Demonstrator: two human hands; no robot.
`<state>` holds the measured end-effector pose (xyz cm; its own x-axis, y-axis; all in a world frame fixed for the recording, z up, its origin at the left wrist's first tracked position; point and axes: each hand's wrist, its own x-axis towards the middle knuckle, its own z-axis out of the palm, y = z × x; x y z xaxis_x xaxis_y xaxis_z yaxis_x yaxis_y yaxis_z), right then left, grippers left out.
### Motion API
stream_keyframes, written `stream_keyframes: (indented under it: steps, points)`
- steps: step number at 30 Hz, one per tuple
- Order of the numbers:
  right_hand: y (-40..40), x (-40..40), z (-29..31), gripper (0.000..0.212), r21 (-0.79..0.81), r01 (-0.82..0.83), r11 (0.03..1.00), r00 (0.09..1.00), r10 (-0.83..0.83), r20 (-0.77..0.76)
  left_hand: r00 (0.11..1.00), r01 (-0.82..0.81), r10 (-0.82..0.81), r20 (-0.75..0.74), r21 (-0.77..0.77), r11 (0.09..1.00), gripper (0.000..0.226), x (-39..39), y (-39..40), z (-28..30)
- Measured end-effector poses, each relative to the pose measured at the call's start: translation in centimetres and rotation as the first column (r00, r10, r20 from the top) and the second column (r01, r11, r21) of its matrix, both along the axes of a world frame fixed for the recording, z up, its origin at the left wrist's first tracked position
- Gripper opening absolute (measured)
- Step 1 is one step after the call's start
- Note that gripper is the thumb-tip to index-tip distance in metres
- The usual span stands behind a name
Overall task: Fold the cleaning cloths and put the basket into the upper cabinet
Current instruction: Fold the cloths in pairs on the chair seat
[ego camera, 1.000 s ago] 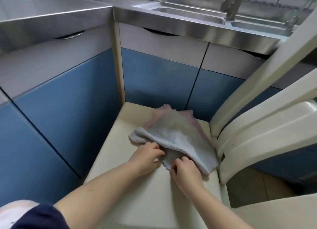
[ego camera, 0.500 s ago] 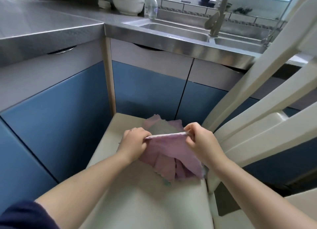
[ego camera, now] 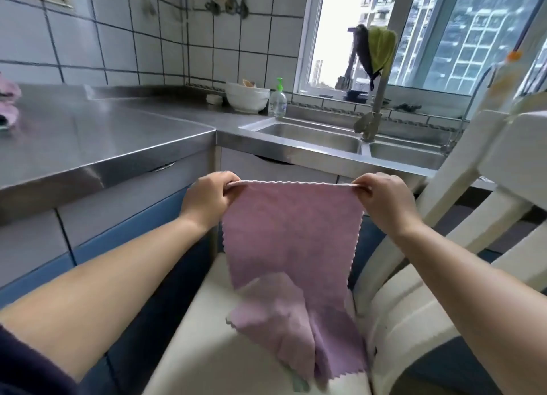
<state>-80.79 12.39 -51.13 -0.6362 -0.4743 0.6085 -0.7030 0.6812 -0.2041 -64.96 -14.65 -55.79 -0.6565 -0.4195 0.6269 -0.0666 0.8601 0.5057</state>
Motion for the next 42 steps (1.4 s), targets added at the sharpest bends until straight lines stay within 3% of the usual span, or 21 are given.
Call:
stream_keyframes:
  steps: [3, 6, 8, 11, 16, 20, 23, 31, 35, 42]
  points:
    - [-1.2, 1.3, 1.4, 0.016, -0.132, -0.055, 0.99, 0.998, 0.055, -0.001, 0.996, -0.002, 0.009, -0.087, 0.086, 0.996, 0.009, 3.2, -0.8, 2.7]
    - [-1.4, 4.4, 0.6, 0.014, -0.283, -0.166, 0.945, 0.969, 0.209, 0.13, 0.983, 0.118, -0.08, -0.165, 0.237, 0.964, 0.01, 7.4, -0.7, 3.2]
    - [-1.0, 7.2, -1.4, 0.01, -0.349, -0.21, 0.913, 0.93, 0.296, 0.217, 0.968, 0.212, -0.154, -0.196, 0.327, 0.921, 0.008, 10.8, -0.2, 1.9]
    - [0.3, 10.8, -6.2, 0.013, -0.405, -0.24, 0.882, 0.864, 0.385, 0.326, 0.972, 0.231, -0.199, -0.121, 0.384, 0.894, 0.019, 15.2, 1.1, -1.9]
    - [3.6, 16.3, -16.0, 0.013, -0.28, -0.253, 0.926, 0.753, 0.37, 0.543, 0.967, 0.142, -0.229, 0.112, 0.509, 0.849, 0.031, 21.1, 4.4, -9.9]
    - [6.0, 19.2, -22.2, 0.016, -0.114, -0.257, 0.96, 0.716, 0.268, 0.644, 0.916, 0.04, -0.27, 0.297, 0.601, 0.798, 0.016, 24.9, 6.1, -16.7]
    - [6.8, 20.1, -24.7, 0.025, -0.081, -0.266, 0.961, 0.677, 0.246, 0.694, 0.885, -0.048, -0.261, 0.386, 0.634, 0.772, 0.02, 26.0, 7.5, -19.5]
    - [6.6, 19.4, -26.2, 0.014, 0.057, -0.195, 0.979, 0.589, 0.07, 0.805, 0.842, -0.188, -0.201, 0.5, 0.622, 0.76, 0.007, 25.7, 7.8, -21.6]
    - [5.5, 17.9, -26.7, 0.022, 0.013, -0.066, 0.998, 0.599, 0.029, 0.801, 0.882, -0.222, -0.153, 0.447, 0.678, 0.701, 0.011, 24.0, 6.9, -21.9]
    - [3.2, 15.4, -27.1, 0.03, 0.042, 0.016, 0.999, 0.598, -0.044, 0.8, 0.88, -0.286, -0.083, 0.468, 0.662, 0.693, 0.015, 20.4, 5.6, -22.2]
